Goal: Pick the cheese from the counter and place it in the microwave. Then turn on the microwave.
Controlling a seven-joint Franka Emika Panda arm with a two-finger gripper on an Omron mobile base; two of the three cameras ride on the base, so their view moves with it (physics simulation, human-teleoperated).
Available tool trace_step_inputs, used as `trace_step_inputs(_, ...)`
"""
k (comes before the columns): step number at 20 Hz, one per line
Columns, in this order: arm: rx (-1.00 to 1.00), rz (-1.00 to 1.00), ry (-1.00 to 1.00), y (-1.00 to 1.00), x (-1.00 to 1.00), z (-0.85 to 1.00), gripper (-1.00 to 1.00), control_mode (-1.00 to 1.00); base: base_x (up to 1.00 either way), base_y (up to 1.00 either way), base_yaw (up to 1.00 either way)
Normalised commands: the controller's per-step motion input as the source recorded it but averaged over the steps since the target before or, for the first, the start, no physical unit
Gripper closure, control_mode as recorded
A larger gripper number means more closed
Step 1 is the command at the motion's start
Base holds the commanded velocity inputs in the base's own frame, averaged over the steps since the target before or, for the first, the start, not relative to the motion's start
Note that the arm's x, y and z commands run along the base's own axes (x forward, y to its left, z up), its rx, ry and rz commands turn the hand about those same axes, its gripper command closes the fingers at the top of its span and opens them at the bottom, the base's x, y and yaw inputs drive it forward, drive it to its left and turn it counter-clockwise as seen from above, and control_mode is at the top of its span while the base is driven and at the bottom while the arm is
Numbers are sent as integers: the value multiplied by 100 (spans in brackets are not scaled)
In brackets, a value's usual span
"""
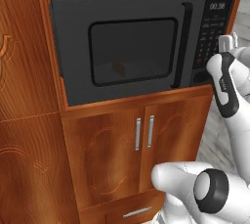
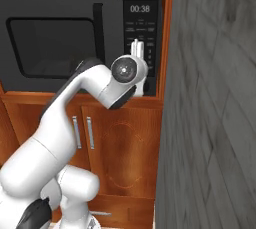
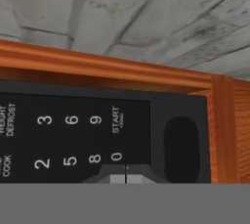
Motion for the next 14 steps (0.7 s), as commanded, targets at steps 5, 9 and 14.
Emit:
trace_step_inputs(5,0,0,0,-1,23,-17,100,-100,0,0,0)
trace_step_inputs(9,0,0,0,0,28,-8,100,-100,0,0,0)
trace_step_inputs(14,0,0,0,0,28,-5,100,-100,0,0,0)
